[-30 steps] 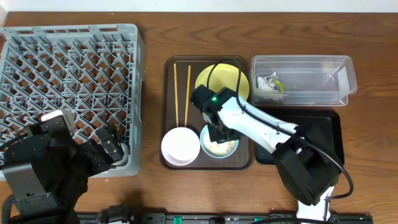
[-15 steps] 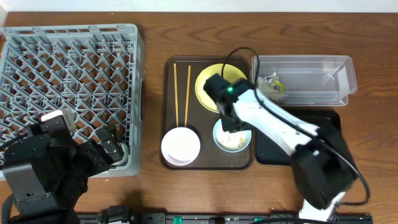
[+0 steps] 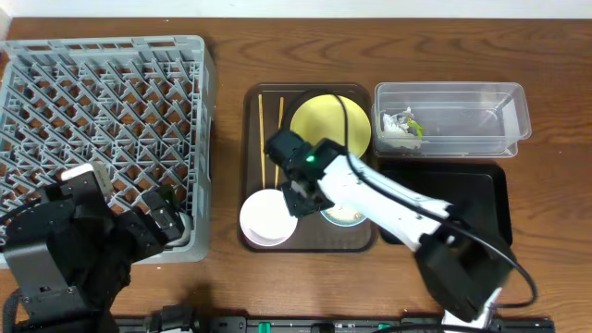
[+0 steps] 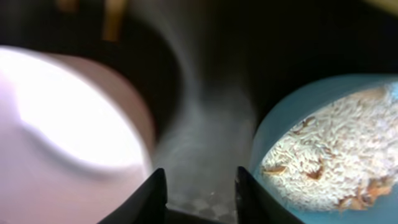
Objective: Sort waste into correct bins and load items into the dishwasher
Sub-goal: 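Lift the blue bowl off the brown tray with right gripper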
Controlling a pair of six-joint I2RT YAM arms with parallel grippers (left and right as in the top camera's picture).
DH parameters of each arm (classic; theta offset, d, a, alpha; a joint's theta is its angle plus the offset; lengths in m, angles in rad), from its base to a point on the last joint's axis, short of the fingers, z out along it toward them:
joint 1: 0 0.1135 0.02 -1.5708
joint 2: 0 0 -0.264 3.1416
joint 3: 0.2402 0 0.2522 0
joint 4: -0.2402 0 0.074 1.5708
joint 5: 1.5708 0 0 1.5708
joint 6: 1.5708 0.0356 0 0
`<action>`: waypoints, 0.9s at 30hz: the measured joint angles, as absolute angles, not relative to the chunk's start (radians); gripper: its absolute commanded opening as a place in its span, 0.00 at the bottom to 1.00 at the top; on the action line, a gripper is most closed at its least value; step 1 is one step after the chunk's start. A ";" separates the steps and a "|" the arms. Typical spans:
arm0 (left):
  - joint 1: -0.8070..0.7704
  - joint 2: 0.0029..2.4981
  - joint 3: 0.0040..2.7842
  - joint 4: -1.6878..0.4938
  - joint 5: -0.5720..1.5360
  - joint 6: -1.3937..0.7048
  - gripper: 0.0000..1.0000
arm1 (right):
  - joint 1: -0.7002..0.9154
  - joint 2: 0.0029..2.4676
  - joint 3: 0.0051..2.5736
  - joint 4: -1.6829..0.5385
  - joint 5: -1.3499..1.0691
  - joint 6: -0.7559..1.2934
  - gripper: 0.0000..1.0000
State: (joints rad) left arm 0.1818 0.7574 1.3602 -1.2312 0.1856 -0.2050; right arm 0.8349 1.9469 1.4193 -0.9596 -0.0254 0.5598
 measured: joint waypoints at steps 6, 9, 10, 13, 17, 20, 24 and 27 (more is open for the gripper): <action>0.182 0.758 1.360 -1.232 0.186 -0.205 0.99 | 0.835 1.990 1.411 -0.962 0.033 0.611 0.24; 0.182 0.758 1.360 -1.232 0.186 -0.205 0.99 | 0.834 1.989 1.411 -0.960 0.033 0.604 0.21; 0.182 0.757 1.360 -1.232 0.186 -0.205 0.99 | 0.834 1.989 1.411 -0.959 0.025 0.584 0.21; 0.182 0.758 1.360 -1.232 0.186 -0.205 0.99 | 0.834 1.981 1.411 -0.960 0.009 0.532 0.24; 0.182 0.757 1.360 -1.232 0.186 -0.205 0.99 | 0.833 1.921 1.411 -0.956 0.010 0.489 0.31; 0.182 0.757 1.361 -1.232 0.186 -0.205 0.99 | 0.827 1.858 1.413 -0.957 0.035 0.478 0.32; 0.182 0.757 1.361 -1.232 0.186 -0.205 0.99 | 0.806 1.837 1.412 -0.953 0.068 0.470 0.33; 0.182 0.757 1.360 -1.232 0.186 -0.205 0.99 | 0.795 1.855 1.392 -0.944 0.084 0.470 0.30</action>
